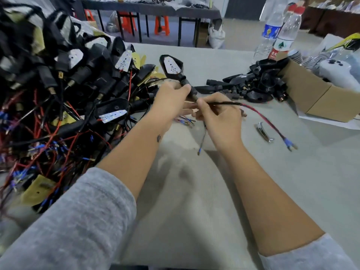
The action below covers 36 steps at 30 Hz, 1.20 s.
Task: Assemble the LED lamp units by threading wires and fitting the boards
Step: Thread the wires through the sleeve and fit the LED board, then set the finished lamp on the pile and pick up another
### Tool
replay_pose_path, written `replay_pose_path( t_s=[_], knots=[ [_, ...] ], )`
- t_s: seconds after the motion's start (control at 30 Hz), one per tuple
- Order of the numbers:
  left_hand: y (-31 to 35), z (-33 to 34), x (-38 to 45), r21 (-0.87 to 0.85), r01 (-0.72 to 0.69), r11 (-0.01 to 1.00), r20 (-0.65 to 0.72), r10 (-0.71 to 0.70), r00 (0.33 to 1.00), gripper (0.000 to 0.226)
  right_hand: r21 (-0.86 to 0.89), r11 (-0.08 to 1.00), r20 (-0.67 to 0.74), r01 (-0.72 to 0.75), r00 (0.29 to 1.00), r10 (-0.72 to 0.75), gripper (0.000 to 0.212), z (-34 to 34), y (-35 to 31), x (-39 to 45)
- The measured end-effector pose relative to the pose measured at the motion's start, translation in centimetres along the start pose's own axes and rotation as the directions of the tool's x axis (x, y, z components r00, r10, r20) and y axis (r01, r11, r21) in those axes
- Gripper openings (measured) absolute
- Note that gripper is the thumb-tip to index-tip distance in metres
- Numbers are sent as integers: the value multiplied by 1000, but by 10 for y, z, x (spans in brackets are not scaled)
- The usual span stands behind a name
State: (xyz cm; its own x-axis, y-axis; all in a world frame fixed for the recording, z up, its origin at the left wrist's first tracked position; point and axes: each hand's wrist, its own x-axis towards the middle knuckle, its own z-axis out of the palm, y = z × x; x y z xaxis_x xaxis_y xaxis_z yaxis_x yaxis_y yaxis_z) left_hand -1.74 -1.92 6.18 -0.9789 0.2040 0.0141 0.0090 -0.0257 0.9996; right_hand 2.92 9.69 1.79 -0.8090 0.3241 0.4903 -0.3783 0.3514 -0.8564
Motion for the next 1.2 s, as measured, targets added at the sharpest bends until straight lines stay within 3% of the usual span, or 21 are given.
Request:
replay_pose_path(
  t_s=[0.1, 0.2, 0.33, 0.47, 0.57, 0.63, 0.73, 0.83, 0.9, 1.0, 1.1, 1.2],
  knots=[
    [16, -24, -10, 46, 37, 998, 36, -38, 999, 18, -170, 947, 77, 271, 962, -262, 7, 16, -12, -11],
    [32, -55, -17, 171, 30, 985, -3, -29, 1000, 14, -272, 789, 260, 551, 831, -491, 10, 36, -31, -16],
    [55, -102, -17, 456, -66, 888, -72, 111, 991, 13, -332, 664, 412, 669, 737, -536, 27, 69, -67, -15],
    [81, -146, -13, 517, -119, 848, -182, 245, 952, 6, -304, 647, 395, 699, 711, -582, 22, 111, -100, -7],
    [95, -176, -6, 732, -104, 673, -309, 464, 830, 21, -327, 676, 407, 661, 744, -530, 26, 146, -115, 1],
    [96, -193, -4, 858, -46, 512, -290, 555, 780, 22, -325, 687, 487, 650, 738, -467, 39, 163, -115, 2],
    [89, -209, -2, 960, 55, 275, -193, 505, 841, 19, -316, 644, 591, 696, 676, -440, 45, 170, -109, -4],
    [89, -208, -5, 971, 119, 208, -211, 505, 837, 18, -298, 644, 591, 705, 666, -456, 34, 155, -98, -10],
    [95, -194, -5, 967, 119, 226, -235, 606, 760, 24, -323, 671, 563, 668, 705, -431, 29, 136, -87, -11],
    [101, -154, -2, 938, -54, 343, -207, 677, 706, 28, -406, 709, 524, 576, 782, -336, 23, 100, -63, -9],
    [89, -99, -1, 821, -252, 513, -162, 632, 758, 27, -543, 708, 464, 452, 864, -196, 20, 60, -38, -6],
    [56, -46, -2, 630, -322, 707, -108, 490, 865, 29, -668, 693, 335, 272, 941, -46, 22, 24, -14, -5]
  ],
)
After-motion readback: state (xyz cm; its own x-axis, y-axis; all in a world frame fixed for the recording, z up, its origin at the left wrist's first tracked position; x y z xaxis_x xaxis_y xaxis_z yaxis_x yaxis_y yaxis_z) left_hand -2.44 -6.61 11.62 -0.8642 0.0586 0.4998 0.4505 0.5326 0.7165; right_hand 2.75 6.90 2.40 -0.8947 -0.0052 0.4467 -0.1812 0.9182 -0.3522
